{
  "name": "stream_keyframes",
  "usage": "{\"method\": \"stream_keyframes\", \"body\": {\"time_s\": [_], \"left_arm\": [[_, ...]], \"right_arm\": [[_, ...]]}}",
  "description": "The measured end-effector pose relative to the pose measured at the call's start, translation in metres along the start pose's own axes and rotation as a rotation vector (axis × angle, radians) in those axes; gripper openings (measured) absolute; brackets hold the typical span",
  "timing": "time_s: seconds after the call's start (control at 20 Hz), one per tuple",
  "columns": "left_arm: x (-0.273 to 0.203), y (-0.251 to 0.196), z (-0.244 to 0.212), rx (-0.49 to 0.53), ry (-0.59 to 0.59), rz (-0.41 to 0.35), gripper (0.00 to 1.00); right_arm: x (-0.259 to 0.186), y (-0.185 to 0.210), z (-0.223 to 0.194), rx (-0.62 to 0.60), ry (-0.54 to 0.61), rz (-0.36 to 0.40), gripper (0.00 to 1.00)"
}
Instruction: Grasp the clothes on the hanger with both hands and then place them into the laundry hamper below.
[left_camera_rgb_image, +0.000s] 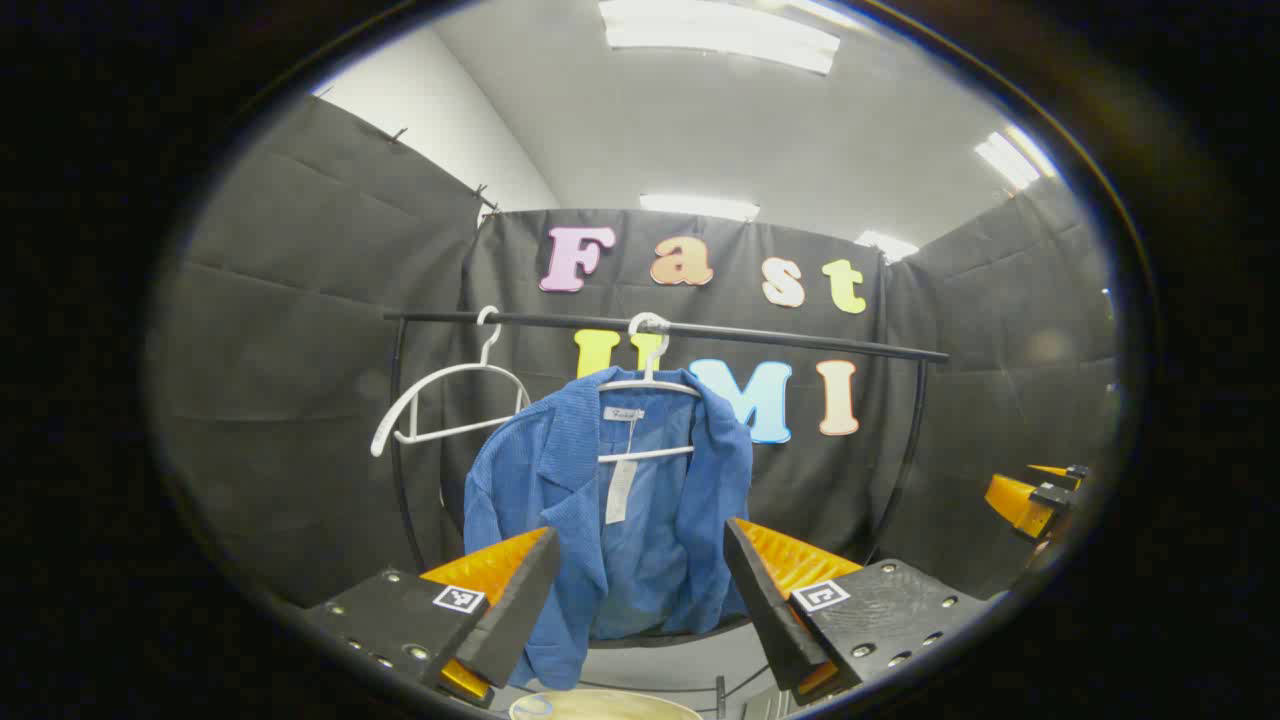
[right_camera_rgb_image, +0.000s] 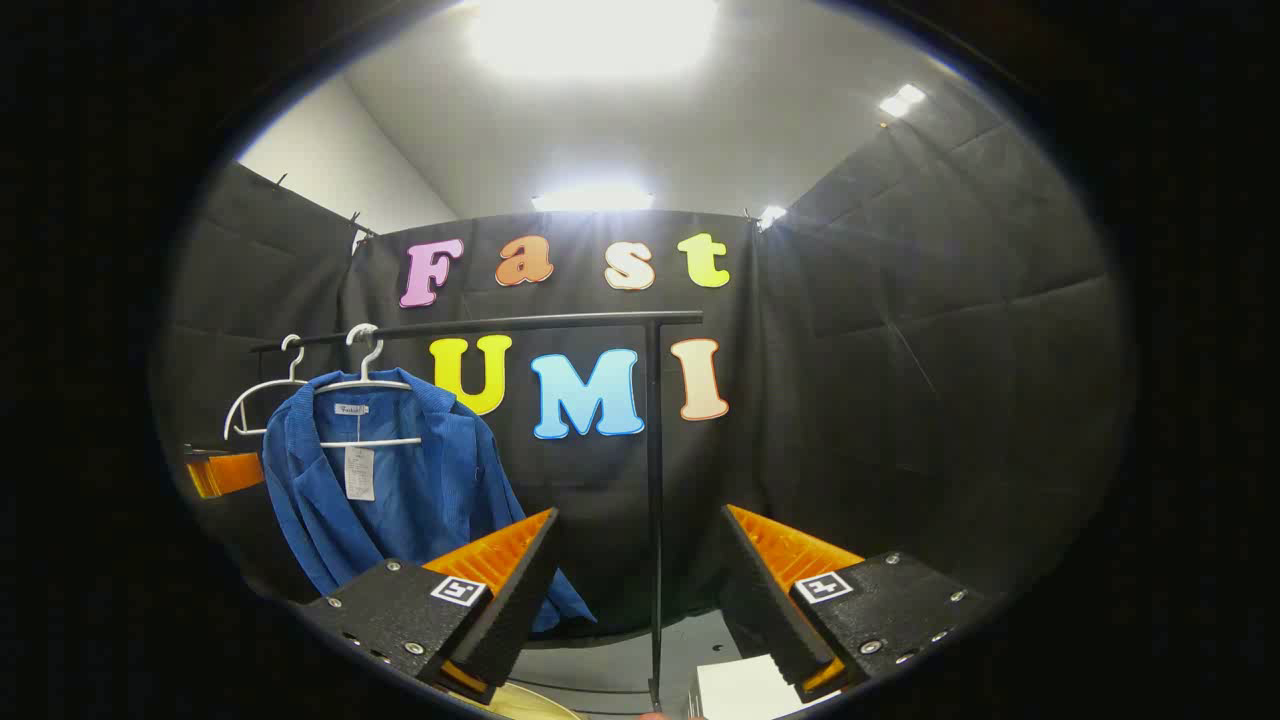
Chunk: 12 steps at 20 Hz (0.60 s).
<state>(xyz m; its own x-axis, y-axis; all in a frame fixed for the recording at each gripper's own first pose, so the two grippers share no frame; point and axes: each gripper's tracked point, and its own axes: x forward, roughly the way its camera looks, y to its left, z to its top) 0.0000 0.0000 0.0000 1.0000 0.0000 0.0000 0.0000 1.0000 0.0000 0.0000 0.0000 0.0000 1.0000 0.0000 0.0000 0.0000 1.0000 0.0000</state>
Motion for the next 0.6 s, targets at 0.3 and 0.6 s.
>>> {"method": "stream_keyframes", "body": {"time_s": [0.3,0.6], "left_arm": [[-0.005,-0.006,-0.001,0.012,-0.007,0.017,0.94],[-0.015,-0.03,-0.005,0.007,-0.011,-0.031,0.96]], "right_arm": [[0.001,-0.001,-0.003,0.0,0.015,0.024,0.96],[0.002,-0.002,-0.006,0.03,0.019,0.058,0.96]]}}
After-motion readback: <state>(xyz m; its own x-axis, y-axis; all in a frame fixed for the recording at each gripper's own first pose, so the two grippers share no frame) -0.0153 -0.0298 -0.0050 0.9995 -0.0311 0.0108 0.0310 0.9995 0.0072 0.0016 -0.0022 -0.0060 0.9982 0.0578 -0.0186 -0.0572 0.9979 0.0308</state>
